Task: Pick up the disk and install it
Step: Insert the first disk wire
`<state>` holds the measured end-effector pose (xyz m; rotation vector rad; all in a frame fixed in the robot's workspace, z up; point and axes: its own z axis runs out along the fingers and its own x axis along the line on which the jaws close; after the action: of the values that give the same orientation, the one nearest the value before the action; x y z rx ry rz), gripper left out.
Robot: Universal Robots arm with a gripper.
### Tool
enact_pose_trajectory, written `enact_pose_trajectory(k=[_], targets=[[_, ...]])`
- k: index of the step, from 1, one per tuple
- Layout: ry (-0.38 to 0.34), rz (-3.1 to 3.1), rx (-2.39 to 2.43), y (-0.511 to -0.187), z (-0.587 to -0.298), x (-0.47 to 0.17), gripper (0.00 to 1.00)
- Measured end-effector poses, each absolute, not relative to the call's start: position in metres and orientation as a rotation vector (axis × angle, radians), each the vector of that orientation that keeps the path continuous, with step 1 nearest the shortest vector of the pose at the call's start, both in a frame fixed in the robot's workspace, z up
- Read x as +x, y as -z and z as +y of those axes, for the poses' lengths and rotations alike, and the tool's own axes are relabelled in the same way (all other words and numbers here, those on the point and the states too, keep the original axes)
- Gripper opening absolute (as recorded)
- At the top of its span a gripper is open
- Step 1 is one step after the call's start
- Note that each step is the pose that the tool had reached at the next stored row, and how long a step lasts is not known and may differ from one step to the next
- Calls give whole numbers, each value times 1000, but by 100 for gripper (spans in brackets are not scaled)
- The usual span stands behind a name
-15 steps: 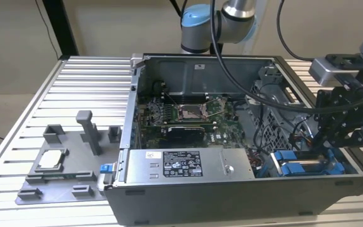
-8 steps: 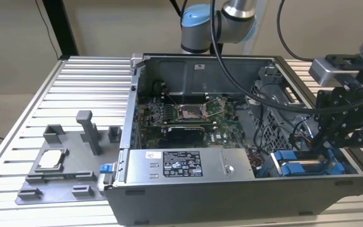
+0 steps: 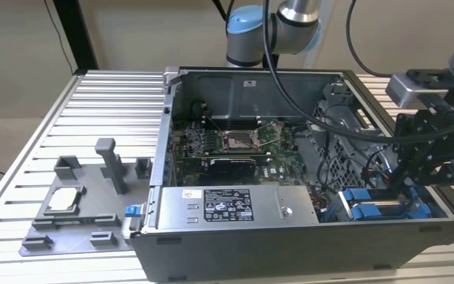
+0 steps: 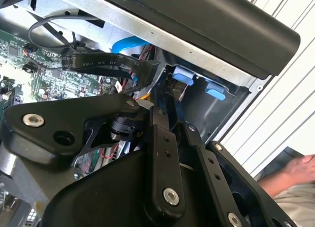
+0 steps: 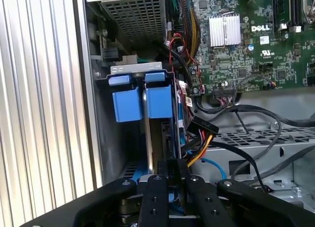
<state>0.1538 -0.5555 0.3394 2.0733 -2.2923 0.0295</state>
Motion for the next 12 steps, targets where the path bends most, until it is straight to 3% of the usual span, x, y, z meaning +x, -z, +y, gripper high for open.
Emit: enact_pose_trajectory(k=[12], targets=[[-31, -2286, 2082, -339, -555, 154, 0]])
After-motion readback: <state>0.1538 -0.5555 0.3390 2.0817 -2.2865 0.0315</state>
